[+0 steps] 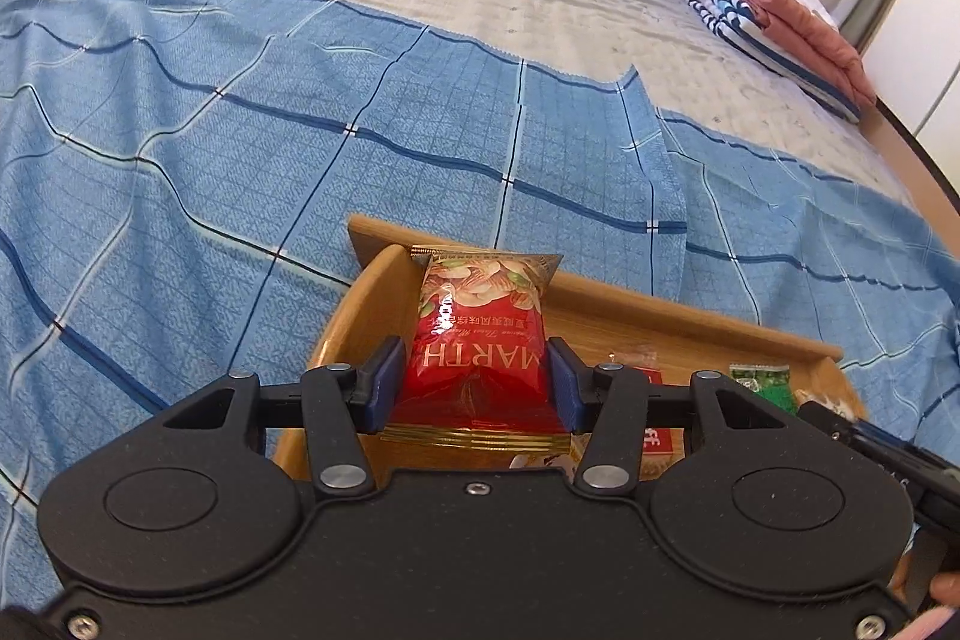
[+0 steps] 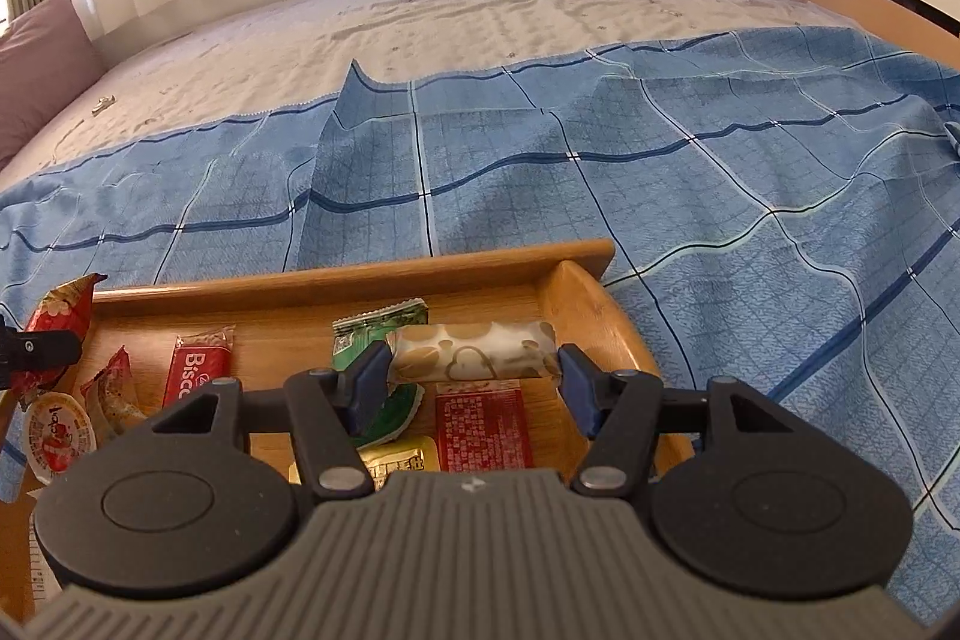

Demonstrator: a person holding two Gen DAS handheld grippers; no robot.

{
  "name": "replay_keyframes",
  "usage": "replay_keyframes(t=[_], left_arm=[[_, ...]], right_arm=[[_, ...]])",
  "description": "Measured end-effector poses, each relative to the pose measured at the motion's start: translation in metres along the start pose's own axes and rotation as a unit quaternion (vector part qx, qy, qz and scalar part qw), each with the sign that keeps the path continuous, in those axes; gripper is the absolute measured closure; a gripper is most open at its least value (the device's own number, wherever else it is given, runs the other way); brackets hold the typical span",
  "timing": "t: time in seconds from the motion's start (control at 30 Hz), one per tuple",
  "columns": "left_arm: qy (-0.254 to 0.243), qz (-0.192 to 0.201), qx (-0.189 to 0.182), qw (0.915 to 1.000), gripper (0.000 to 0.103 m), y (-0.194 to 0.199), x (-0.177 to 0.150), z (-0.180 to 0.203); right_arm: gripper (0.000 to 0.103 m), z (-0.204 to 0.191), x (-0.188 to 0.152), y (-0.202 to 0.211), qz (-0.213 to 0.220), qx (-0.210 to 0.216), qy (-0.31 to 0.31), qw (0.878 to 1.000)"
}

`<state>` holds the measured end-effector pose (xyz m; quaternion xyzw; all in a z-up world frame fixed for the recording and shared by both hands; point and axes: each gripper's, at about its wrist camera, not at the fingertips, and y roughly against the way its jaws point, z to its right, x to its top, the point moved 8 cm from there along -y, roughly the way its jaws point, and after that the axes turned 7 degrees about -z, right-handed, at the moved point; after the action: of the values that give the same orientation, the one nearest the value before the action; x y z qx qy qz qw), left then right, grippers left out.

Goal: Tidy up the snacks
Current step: 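Lower both packets into the tray and open both tools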

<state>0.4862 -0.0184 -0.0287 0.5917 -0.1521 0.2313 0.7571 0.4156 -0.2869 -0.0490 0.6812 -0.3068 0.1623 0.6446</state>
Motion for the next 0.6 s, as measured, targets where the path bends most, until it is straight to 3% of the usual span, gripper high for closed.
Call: replay_keyframes(t=[0.6], left_arm=[[-0.031,0.012,0.024,0.9992,0.055,-0.012,-0.004,0.015]], right_arm=[[0.038,-0.003,-0.002,-0.004,0.008,0.022,0.0,1.0]])
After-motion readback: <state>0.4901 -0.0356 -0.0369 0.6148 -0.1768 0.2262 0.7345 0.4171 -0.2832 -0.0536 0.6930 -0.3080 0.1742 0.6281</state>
